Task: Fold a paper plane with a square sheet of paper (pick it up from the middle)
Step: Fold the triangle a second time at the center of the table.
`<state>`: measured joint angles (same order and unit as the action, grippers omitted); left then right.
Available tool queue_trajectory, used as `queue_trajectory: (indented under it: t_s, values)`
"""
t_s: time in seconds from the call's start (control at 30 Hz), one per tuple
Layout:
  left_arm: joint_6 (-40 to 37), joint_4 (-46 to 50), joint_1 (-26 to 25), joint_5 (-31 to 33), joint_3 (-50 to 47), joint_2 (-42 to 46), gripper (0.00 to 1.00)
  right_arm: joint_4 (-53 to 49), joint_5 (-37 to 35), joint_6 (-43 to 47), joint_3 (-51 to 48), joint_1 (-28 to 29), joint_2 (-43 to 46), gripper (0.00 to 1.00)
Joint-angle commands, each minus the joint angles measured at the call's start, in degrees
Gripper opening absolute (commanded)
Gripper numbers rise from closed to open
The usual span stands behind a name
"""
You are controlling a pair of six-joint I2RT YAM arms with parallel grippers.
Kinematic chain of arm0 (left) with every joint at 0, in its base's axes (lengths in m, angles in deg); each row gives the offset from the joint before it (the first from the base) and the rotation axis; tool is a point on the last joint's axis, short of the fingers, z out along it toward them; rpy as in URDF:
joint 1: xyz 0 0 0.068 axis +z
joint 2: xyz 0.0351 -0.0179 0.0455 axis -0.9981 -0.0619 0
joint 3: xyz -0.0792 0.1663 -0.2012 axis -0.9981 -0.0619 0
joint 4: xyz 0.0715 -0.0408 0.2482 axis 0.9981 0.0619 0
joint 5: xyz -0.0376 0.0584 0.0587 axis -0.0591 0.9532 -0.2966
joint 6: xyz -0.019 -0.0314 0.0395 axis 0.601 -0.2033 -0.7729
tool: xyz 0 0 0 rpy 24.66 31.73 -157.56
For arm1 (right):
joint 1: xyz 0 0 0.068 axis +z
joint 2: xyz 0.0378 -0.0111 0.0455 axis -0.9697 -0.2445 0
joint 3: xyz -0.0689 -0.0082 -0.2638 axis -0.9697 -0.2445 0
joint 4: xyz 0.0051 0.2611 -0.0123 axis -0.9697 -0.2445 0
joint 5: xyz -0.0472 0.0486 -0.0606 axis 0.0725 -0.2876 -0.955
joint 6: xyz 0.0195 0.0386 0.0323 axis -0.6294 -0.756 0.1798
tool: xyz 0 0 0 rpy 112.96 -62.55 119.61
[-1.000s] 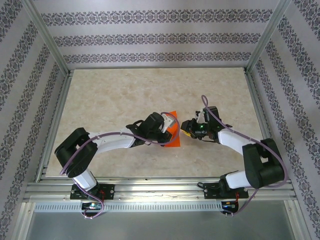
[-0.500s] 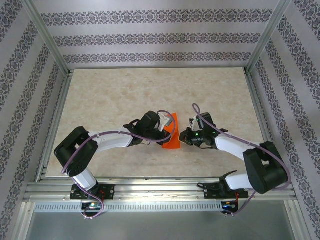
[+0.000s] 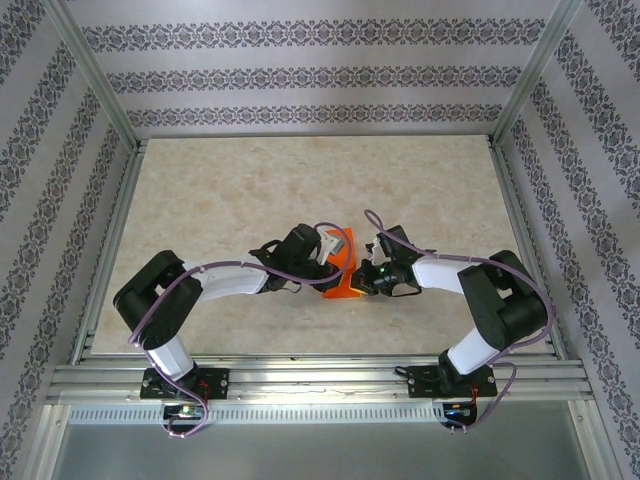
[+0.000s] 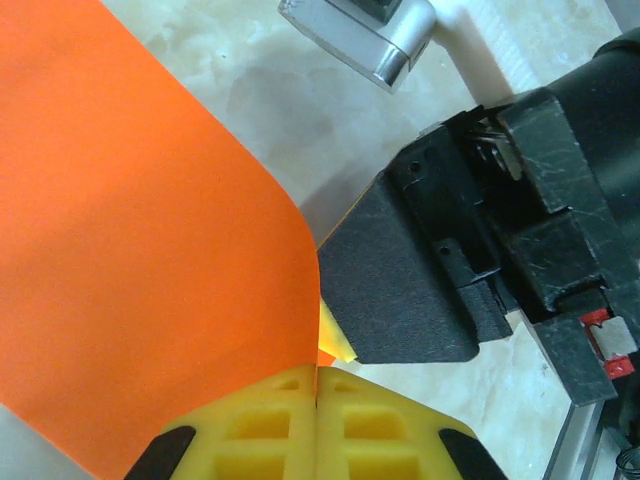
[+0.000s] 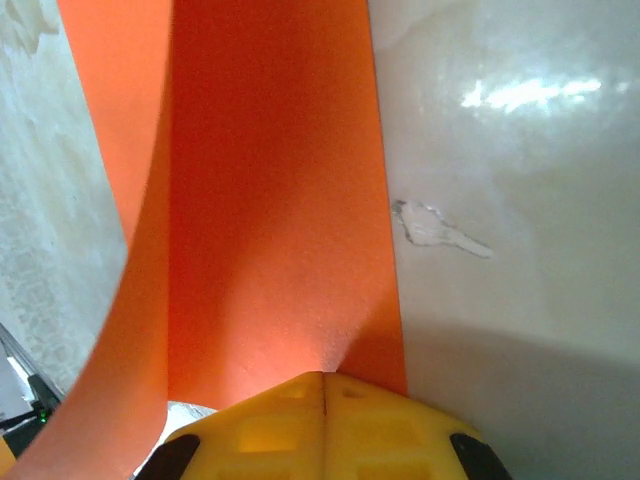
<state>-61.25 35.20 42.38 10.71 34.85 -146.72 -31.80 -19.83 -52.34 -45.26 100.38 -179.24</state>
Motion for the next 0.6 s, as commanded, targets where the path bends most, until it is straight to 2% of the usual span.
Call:
queue_trajectory:
  t_s: [0.0,0.2,0.57]
  values:
    - [1.58,-2.04,2.10,-0.96,-0.40,-1.02,0.00,-7.07,-5.03,4.61,0.15,0.38,-1.77,0.03]
    - [3.22,-2.84,4.47,-1.46,-0.31,-2.92,0.00,-10.05,-5.87,6.53,1.64,0.07,-1.81,0.03]
    - [2.55,-2.05,5.67,-1.43,0.57,-6.86,0.00,-8.87,-2.91,4.94,3.65,0.40,-0.30,0.04]
